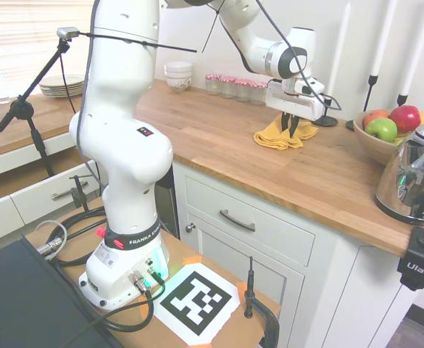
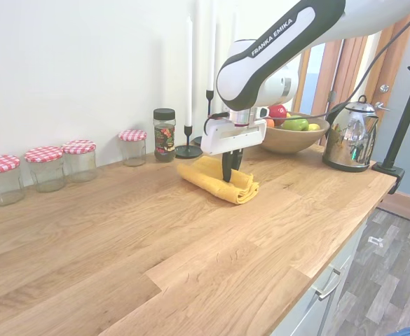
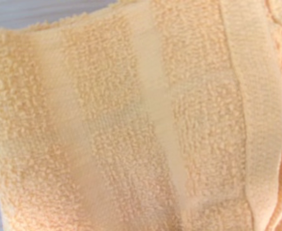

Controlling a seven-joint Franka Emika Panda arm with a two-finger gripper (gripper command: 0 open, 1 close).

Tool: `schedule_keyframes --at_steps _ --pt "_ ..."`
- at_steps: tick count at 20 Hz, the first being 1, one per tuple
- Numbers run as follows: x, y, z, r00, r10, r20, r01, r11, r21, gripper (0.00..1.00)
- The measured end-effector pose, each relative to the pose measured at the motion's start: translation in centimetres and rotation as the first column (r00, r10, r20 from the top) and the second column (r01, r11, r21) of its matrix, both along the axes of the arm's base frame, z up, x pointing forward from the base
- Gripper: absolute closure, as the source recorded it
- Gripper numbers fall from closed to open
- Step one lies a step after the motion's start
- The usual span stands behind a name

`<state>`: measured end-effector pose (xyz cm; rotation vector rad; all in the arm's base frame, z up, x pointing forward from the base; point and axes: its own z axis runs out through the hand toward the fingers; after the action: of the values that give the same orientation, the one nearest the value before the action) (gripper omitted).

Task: Wipe the counter

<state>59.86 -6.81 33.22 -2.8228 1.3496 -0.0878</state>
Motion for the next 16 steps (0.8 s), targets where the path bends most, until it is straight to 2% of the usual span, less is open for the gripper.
schedule_keyframes --at_steps 4,8,12,16 --pt "0.4 7.5 0.0 0.998 0.066 -0.001 -0.066 0.997 -0.034 1.00" --pt "-0.3 15.7 -0.1 0.990 0.139 0.003 -0.138 0.988 -0.074 1.00" --pt "-1.5 21.2 -0.2 0.980 0.197 0.001 -0.196 0.974 -0.111 1.00" --pt "-3.1 25.8 -0.5 0.966 0.258 0.005 -0.254 0.953 -0.164 1.00"
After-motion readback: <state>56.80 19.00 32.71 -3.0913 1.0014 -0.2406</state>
